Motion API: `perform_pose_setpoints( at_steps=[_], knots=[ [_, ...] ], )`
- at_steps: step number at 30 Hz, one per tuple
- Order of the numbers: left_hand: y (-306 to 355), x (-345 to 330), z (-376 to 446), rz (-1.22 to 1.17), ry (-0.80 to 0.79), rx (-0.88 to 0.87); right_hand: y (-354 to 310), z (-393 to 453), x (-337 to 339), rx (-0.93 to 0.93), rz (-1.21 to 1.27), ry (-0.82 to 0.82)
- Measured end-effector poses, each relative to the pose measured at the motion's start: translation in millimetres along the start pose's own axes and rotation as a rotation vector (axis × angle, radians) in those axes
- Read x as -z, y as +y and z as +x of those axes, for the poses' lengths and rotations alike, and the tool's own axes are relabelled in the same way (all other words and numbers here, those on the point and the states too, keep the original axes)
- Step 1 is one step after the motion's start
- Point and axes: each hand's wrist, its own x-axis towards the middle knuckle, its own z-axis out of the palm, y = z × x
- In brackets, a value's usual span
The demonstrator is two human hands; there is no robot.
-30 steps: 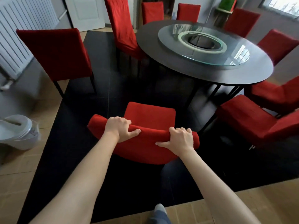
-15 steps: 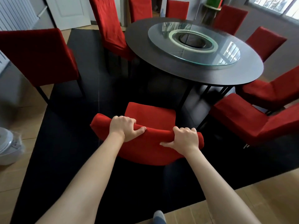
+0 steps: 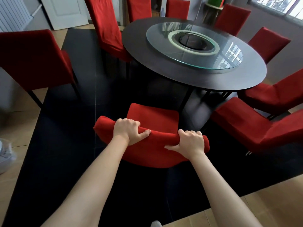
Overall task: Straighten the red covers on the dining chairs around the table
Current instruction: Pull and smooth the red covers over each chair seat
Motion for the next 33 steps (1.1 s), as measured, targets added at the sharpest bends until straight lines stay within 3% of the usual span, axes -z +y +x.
perform_pose_setpoints(
  at_steps=[8,18,33],
  knots=[
    [-14.6,-2.1,41.9,0.03,-0.005,0.001,-1.5,32.4,-6.0,-0.009,0.01,0.095],
    [35.6,-2.1,76.6,-0.03,0.0,0.039,63.7,64.6,-14.9,0.017,-0.042,-0.003],
    [56.0,0.7,102.7,0.012,-0.033,0.095,95.7,89.7,-20.8,0.078,-0.041,0.006]
  ],
)
